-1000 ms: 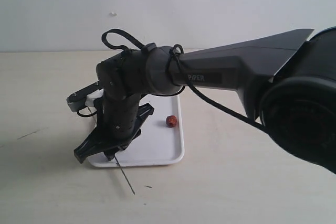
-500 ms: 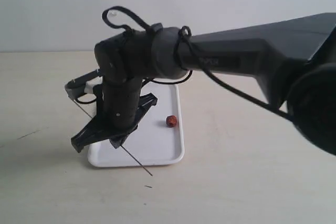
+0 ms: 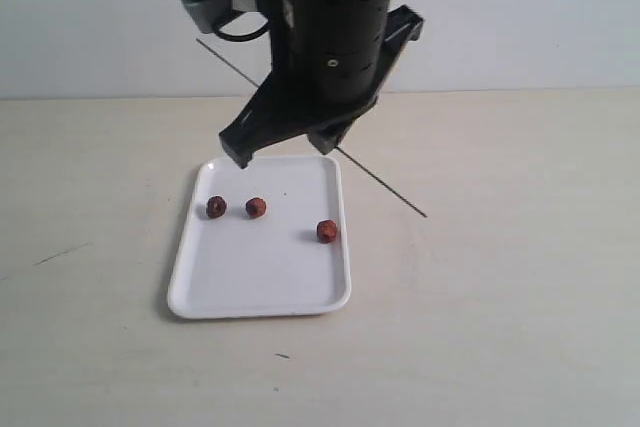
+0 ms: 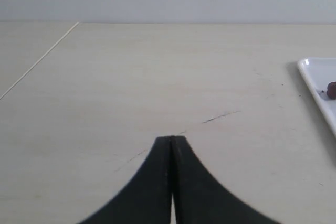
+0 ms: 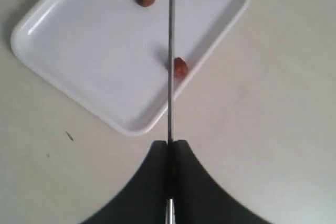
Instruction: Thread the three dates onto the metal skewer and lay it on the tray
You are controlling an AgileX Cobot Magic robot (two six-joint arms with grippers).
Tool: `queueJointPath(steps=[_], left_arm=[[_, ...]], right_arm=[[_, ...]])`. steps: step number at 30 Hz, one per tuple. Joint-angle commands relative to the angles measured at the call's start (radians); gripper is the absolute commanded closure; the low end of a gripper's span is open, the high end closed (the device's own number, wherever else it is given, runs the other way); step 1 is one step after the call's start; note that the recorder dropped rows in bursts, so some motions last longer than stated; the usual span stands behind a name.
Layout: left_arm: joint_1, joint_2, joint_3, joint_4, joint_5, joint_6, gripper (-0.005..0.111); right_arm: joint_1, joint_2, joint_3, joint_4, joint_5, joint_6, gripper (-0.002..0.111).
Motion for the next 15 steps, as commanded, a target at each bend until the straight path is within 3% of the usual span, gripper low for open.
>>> queueJointPath(steps=[1,11,15], left_arm=[[0.003,-0.006,0.000,-0.002,-0.006,-0.003,0.107],[0.003,-0.006,0.000,0.059,-0.015,0.052,0.107],[0.003,-0.006,0.000,0.130,-0.139,0.102,0.107]], right_arm=[[-0.004,-0.142,0.126,-0.030,0.012,-0.016,0.108],[-0.004,-0.501,0.401,0.002,0.011,0.039,0.108],[-0.004,-0.658,0.570,0.036,-0.111,0.111,0.108]])
